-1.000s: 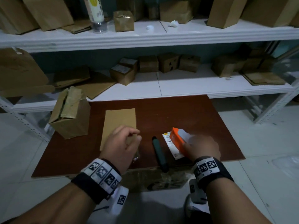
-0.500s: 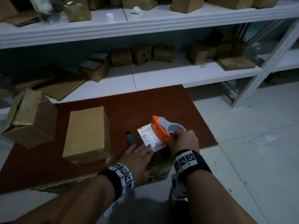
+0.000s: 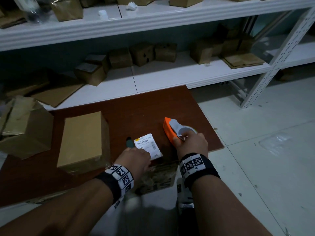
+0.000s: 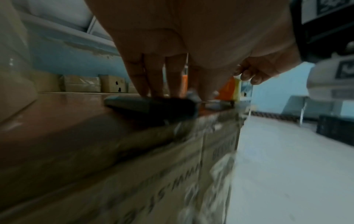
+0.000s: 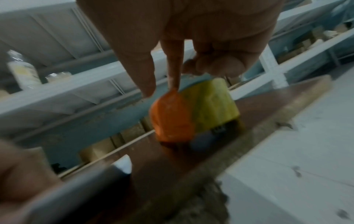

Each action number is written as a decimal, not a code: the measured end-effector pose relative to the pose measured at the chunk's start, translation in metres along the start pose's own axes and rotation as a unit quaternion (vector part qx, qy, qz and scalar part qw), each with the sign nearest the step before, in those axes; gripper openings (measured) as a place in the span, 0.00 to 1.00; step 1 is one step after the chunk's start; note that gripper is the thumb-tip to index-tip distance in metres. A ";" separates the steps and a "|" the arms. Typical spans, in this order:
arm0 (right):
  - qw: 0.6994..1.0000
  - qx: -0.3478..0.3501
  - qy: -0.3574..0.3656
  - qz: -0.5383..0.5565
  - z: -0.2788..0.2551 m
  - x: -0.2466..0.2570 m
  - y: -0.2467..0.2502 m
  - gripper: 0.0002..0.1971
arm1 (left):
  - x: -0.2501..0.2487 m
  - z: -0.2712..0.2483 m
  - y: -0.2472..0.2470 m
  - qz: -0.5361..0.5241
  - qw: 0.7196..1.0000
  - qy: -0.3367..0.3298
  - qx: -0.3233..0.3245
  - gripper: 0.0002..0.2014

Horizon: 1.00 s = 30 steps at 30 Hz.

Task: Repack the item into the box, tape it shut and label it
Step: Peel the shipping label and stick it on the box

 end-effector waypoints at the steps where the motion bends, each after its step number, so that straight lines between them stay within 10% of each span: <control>1: 0.999 -0.018 0.018 0.031 -0.002 0.005 0.004 0.11 | 0.002 0.000 0.003 -0.029 0.999 0.019 -0.004 0.11; 4: 0.994 0.015 0.051 0.091 -0.010 0.016 -0.002 0.14 | 0.019 -0.004 0.013 -0.135 0.985 0.096 -0.056 0.12; 9: 0.942 0.267 -0.062 0.196 -0.033 0.018 -0.063 0.36 | 0.046 -0.022 0.038 -0.307 0.917 0.208 -0.150 0.09; 13: 0.769 0.354 -0.235 0.478 -0.056 0.034 -0.083 0.40 | 0.043 -0.044 0.060 -0.346 0.891 0.196 -0.218 0.07; 18: 0.585 0.413 -0.257 0.649 -0.076 0.073 -0.082 0.53 | 0.022 -0.076 0.079 -0.333 0.906 0.056 -0.256 0.10; 30: 0.579 0.485 -0.189 0.628 -0.128 0.127 -0.091 0.49 | 0.057 -0.156 0.102 -0.262 0.913 0.003 -0.314 0.19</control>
Point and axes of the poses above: each hand's wrist, its own z-axis towards the middle knuckle, its own y-axis out of the back of the hand, x = y × z, the point moved 7 cm from there along z, towards the middle knuckle, and after that the axes turned 2 degrees about -y, right-handed, at the moved point
